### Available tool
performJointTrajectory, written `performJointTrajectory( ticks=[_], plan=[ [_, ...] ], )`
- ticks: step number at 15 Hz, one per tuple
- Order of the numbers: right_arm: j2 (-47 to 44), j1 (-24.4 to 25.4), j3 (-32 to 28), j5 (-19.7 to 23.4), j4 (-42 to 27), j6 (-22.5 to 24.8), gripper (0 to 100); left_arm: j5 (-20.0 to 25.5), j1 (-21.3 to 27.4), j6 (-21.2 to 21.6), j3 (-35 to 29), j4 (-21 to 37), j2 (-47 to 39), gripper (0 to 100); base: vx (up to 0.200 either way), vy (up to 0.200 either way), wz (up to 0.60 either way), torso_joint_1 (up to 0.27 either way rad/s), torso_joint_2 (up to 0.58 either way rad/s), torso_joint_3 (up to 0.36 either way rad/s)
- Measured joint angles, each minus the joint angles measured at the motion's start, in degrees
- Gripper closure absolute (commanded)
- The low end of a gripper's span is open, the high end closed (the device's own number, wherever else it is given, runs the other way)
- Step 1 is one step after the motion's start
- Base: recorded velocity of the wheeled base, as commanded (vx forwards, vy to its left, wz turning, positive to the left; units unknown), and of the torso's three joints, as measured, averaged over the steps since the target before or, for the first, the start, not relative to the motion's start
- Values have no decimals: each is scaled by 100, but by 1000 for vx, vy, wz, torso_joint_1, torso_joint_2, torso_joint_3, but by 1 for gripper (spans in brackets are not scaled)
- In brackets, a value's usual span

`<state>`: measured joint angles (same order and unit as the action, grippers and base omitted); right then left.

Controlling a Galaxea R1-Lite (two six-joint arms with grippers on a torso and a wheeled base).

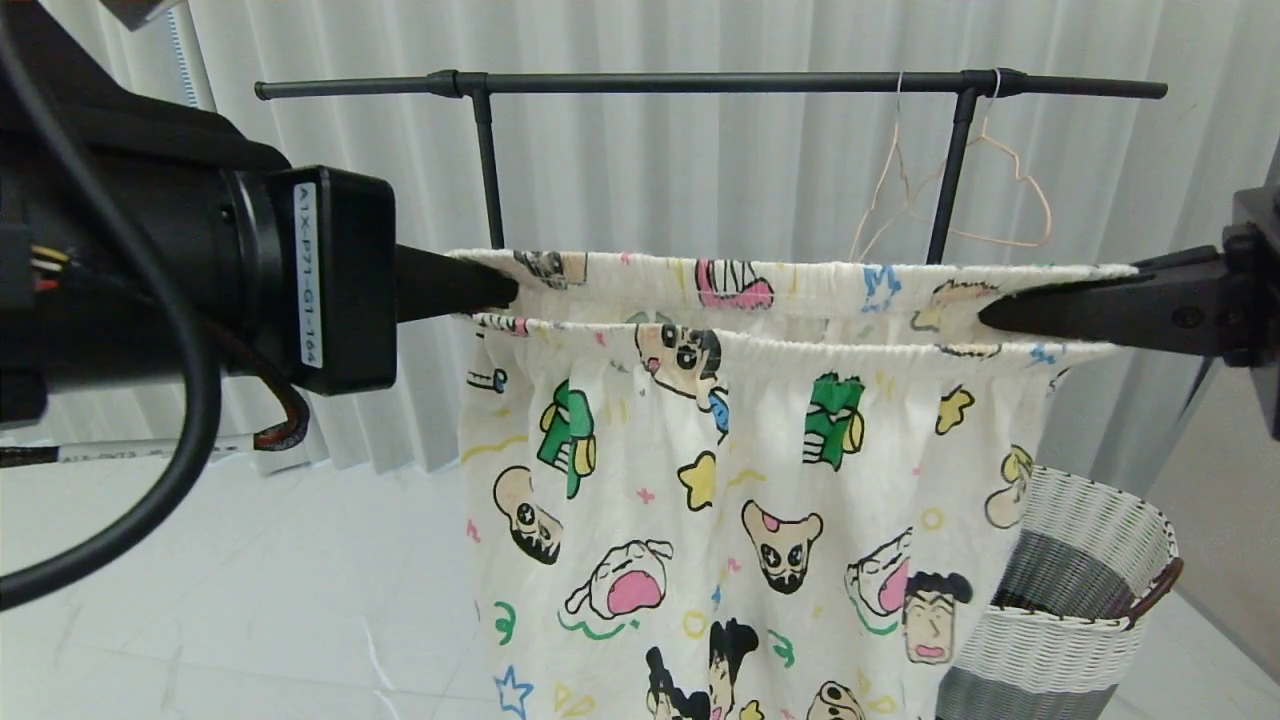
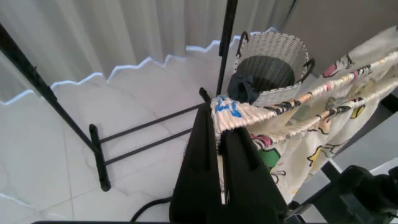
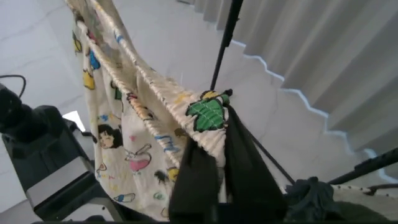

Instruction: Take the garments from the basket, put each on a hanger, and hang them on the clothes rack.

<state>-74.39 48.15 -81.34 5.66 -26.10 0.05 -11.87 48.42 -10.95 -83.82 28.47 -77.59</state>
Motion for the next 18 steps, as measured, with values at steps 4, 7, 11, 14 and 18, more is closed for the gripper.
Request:
performJointTrajectory(
  ticks=[4, 7, 11, 14, 18],
  plan=[
    [188, 22, 418, 4, 24, 28, 0, -187, 0, 148, 17, 2, -121, 100, 0, 0, 0, 0, 0, 0],
    [435, -50, 778, -106, 34, 17, 0, -503, 28, 266, 59, 9, -219, 100, 0, 0, 0, 0, 0, 0],
    [568, -900, 1009, -1569, -474, 57, 0, -928, -68, 1173, 425, 13, -157, 100, 0, 0, 0, 0, 0, 0],
    [650, -1805, 1064, -2158, -1142, 532, 0, -963, -435, 1346, 703, 7, -46, 100, 0, 0, 0, 0, 0, 0],
    [1083, -3211, 1610, -2306, -1079, 2288, 0, -963, -1375, 1359, 1206, -4, 150, 100, 0, 0, 0, 0, 0, 0]
  ],
)
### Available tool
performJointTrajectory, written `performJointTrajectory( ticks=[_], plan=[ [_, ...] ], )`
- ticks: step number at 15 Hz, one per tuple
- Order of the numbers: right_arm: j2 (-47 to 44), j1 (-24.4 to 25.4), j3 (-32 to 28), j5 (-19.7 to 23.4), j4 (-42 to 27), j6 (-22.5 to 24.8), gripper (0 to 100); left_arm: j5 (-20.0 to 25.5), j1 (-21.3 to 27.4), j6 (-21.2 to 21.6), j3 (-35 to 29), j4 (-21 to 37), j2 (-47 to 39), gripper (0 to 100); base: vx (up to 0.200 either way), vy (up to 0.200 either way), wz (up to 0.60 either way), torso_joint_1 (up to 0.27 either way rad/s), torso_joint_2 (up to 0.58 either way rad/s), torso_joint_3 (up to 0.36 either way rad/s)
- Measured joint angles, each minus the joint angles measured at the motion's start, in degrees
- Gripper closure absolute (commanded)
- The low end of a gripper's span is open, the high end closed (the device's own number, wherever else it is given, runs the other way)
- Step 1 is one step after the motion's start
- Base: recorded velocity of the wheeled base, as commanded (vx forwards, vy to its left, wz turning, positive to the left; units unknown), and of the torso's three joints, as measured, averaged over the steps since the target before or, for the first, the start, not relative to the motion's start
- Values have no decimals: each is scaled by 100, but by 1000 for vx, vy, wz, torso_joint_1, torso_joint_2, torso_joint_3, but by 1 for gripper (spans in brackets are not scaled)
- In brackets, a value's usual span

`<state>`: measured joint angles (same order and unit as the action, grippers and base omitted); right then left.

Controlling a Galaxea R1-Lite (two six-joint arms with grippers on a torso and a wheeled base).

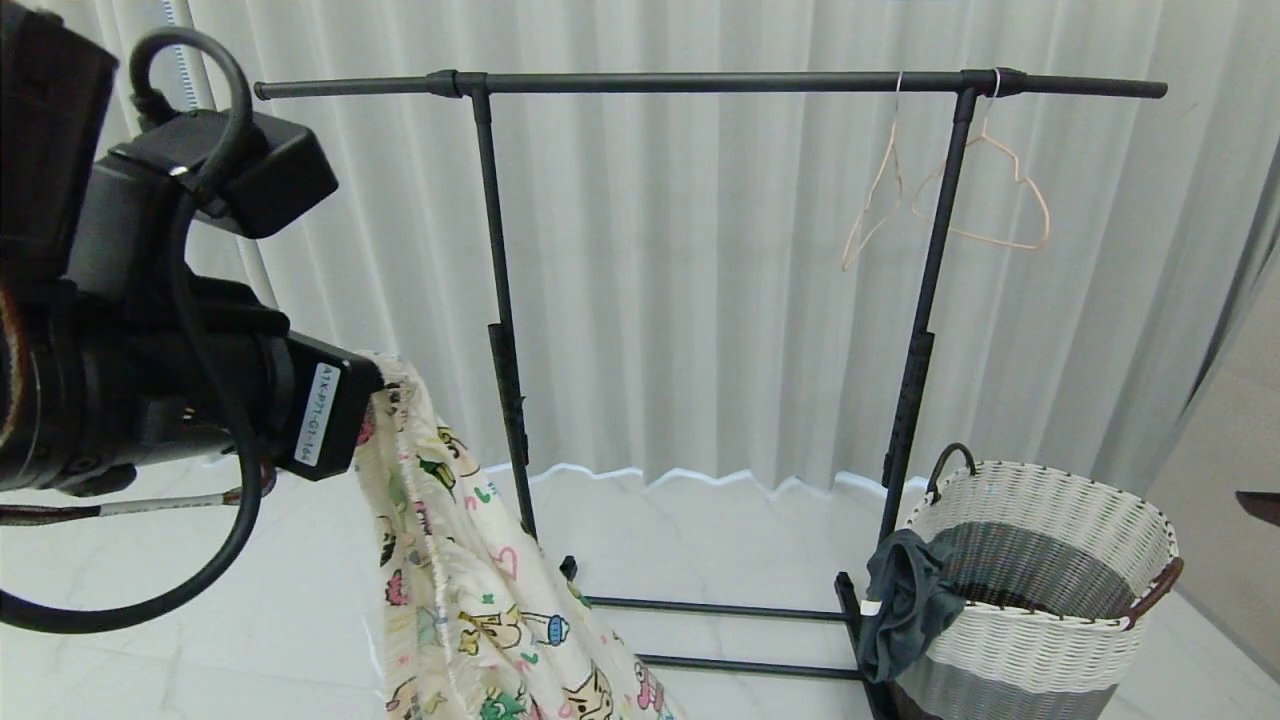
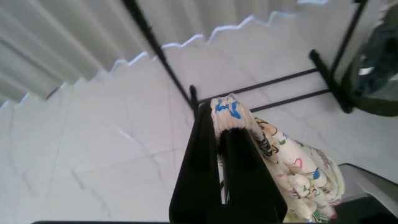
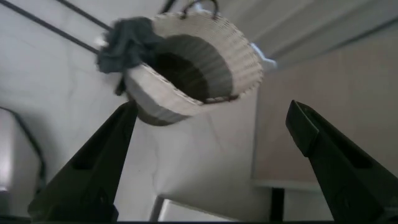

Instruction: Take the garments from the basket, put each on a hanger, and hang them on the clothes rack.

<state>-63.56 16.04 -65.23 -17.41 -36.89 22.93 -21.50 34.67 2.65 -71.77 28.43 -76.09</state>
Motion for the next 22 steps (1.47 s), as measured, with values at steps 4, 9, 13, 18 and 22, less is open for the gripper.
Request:
performJointTrajectory(
  ticks=[4, 9, 13, 18, 22],
  plan=[
    [329, -937, 877, -112, 1258, 249, 0, -4, -463, -2, 503, -16, 316, 100, 0, 0, 0, 0, 0, 0],
    [321, -1556, 1174, -156, 1932, 343, 0, -83, -629, 68, 719, -55, 444, 100, 0, 0, 0, 0, 0, 0],
    [196, -1602, 1163, -62, 1952, 9, 0, -85, -767, 72, 741, -84, 479, 100, 0, 0, 0, 5, -13, -5],
    [124, -1595, 1185, 386, 2192, -539, 0, -547, -734, 411, 757, -73, 556, 100, 0, 0, 0, 173, -156, -171],
    [102, -1584, 1181, 474, 2203, -719, 0, -553, -702, 408, 755, -84, 592, 100, 0, 0, 0, 204, -636, -215]
  ],
)
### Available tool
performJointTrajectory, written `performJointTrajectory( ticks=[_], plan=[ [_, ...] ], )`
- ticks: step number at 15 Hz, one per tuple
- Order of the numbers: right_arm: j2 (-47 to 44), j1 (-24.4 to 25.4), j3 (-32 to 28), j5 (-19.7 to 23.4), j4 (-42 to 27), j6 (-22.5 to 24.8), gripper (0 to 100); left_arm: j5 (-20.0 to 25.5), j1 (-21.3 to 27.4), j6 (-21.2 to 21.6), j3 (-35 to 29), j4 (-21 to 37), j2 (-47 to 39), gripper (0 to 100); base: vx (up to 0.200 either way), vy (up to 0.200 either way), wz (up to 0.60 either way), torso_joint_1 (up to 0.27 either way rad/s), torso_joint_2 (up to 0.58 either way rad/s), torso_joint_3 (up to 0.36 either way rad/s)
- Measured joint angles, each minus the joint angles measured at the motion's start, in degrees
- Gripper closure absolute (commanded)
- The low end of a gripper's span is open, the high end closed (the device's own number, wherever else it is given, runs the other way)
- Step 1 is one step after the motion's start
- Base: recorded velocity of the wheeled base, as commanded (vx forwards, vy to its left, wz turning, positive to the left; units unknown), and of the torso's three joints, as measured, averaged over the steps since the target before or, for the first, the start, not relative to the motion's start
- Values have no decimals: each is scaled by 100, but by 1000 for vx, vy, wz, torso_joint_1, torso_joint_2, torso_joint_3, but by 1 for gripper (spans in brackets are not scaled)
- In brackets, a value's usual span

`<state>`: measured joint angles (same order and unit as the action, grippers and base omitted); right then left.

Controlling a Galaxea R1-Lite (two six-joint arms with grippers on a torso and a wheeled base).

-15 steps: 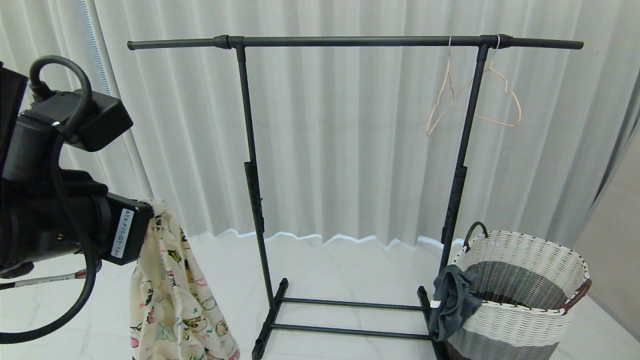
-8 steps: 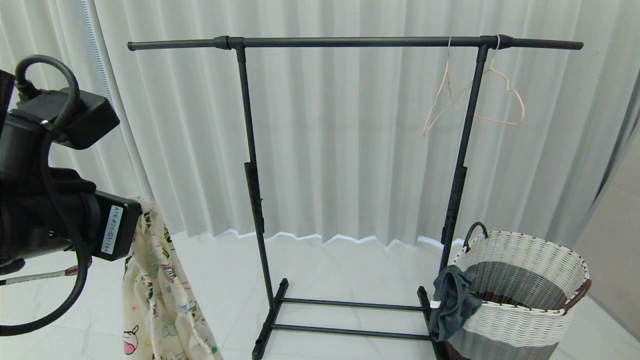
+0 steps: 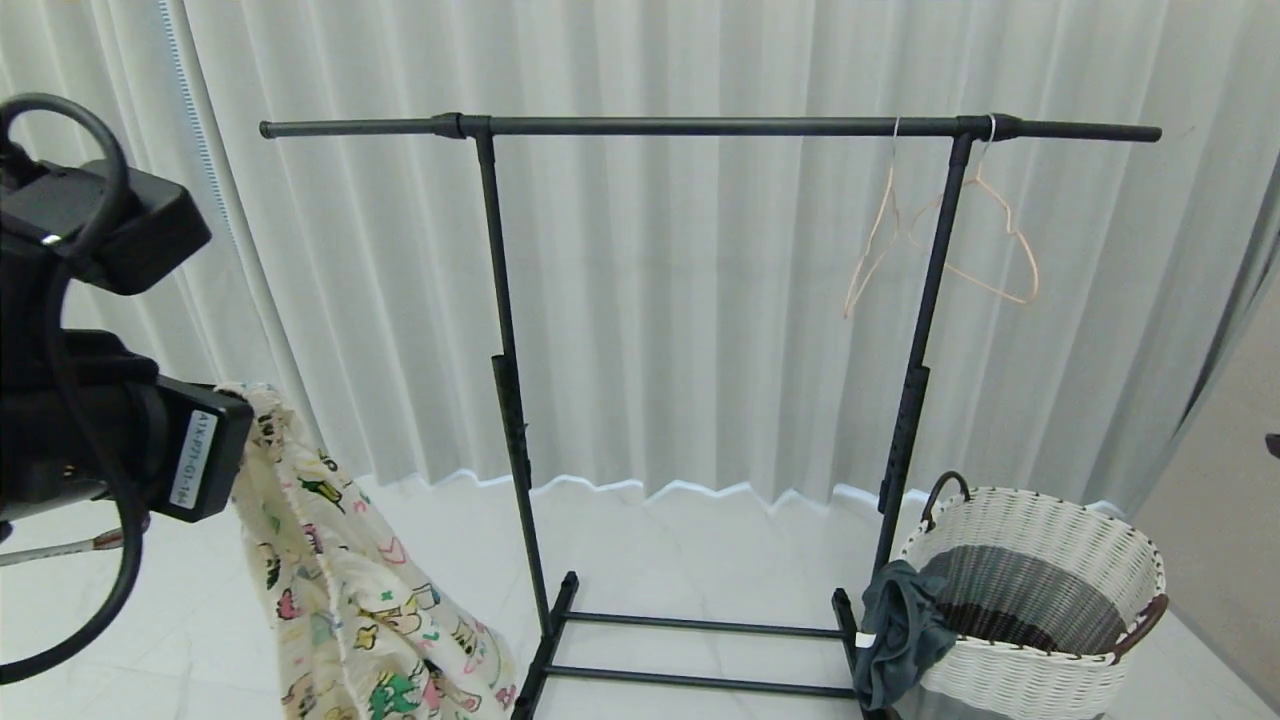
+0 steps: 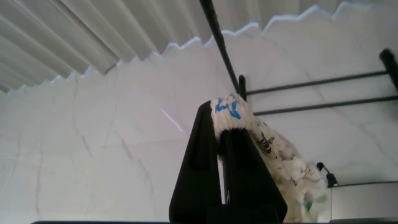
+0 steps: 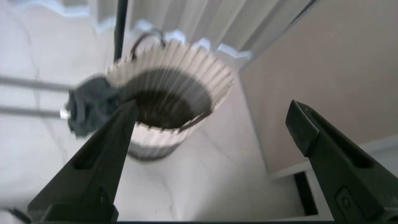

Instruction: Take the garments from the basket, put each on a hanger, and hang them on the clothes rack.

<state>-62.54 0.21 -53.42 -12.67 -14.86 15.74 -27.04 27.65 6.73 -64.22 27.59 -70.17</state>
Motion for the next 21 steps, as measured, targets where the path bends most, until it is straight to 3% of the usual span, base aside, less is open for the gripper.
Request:
performJointTrajectory(
  ticks=[4, 17, 21],
  plan=[
    [-27, 10, 9, 167, -7, 5, 0, 0, 5, -4, 9, 7, 38, 100, 0, 0, 0, 118, -491, -238],
    [-138, 108, 72, 218, 0, 0, 0, -40, 145, 5, 308, 11, 261, 100, 0, 0, 0, 287, -500, -252],
    [-140, 119, 172, 430, 383, -1, 0, -38, 189, 5, 374, 5, 335, 100, 100, 0, 0, 130, -246, -118]
  ],
)
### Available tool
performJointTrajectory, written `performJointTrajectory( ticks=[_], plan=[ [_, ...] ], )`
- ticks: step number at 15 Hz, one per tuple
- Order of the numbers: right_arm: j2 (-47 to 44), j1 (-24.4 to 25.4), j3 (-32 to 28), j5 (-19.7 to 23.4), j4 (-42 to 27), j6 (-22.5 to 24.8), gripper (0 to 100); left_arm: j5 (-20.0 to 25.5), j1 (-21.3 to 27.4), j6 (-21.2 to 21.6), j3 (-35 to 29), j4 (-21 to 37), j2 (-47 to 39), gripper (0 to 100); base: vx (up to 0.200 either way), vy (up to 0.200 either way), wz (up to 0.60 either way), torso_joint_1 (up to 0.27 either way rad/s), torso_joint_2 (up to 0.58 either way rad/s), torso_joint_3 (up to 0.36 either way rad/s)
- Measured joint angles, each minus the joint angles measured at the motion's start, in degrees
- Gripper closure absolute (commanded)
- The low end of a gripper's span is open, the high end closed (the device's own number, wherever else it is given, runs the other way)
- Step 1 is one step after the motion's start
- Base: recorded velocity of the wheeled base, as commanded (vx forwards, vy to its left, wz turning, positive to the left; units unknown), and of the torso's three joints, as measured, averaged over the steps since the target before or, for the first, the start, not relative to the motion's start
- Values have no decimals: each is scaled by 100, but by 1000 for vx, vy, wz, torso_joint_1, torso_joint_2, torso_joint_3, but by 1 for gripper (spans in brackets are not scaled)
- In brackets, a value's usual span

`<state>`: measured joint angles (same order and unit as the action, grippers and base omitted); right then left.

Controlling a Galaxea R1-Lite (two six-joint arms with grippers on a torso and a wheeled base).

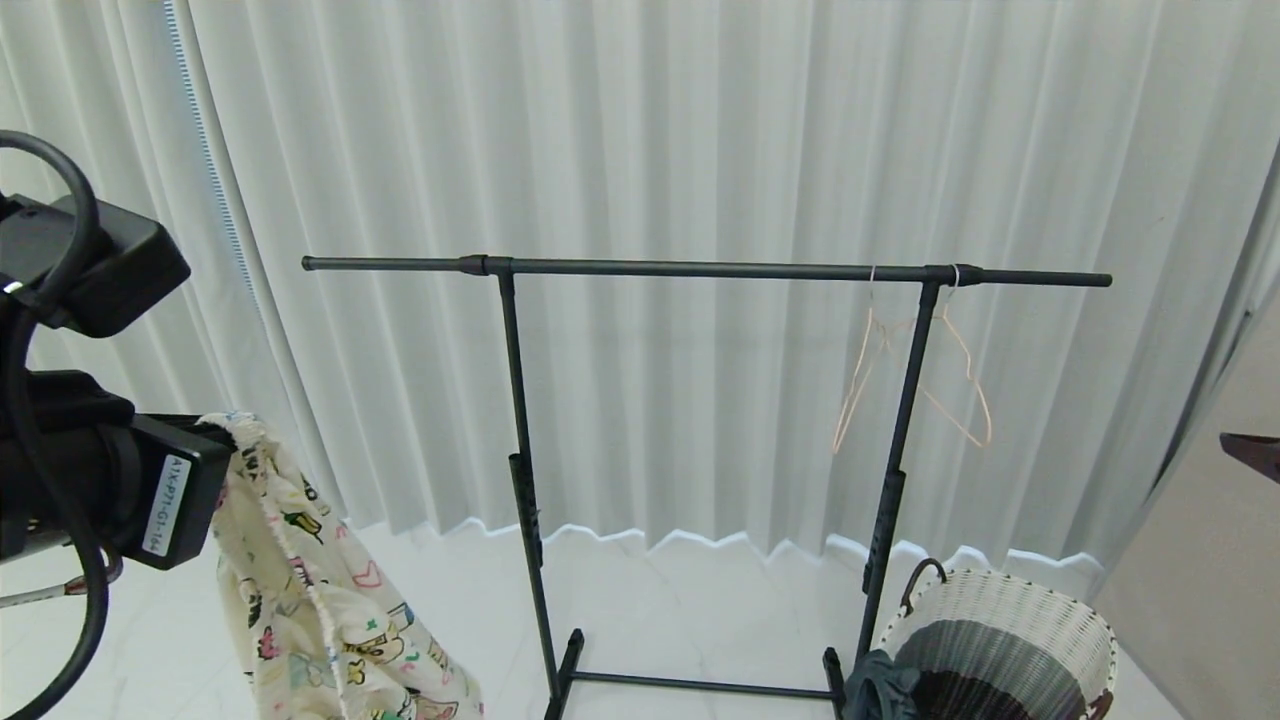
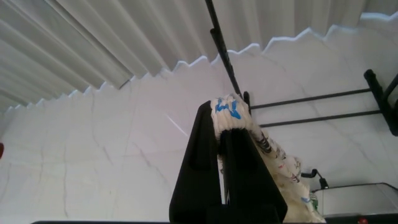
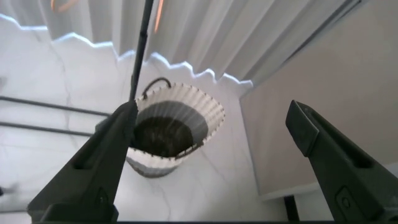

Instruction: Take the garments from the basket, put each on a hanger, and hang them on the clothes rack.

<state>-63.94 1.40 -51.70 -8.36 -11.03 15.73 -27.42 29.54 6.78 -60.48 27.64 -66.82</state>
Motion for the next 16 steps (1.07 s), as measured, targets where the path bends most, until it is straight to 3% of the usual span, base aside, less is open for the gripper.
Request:
performJointTrajectory(
  ticks=[2, 6, 13, 16],
  plan=[
    [-11, -2, 132, 13, 345, 4, 0, 0, 11, 0, 30, -5, 17, 100, 200, 0, 0, 7, -46, -7],
    [-30, -2, 219, 150, 400, 4, 0, 0, 45, -5, 50, -5, 72, 100, 200, 0, 0, 16, 5, -7],
    [-23, 0, 221, 190, 400, 28, 0, 2, 246, -7, 56, -123, 169, 100, 0, 0, 0, 0, 0, 0],
    [-23, 20, 221, 194, 400, 34, 0, 0, 286, -9, 72, -126, 172, 100, 0, -200, 0, -2, 2, -1]
  ],
)
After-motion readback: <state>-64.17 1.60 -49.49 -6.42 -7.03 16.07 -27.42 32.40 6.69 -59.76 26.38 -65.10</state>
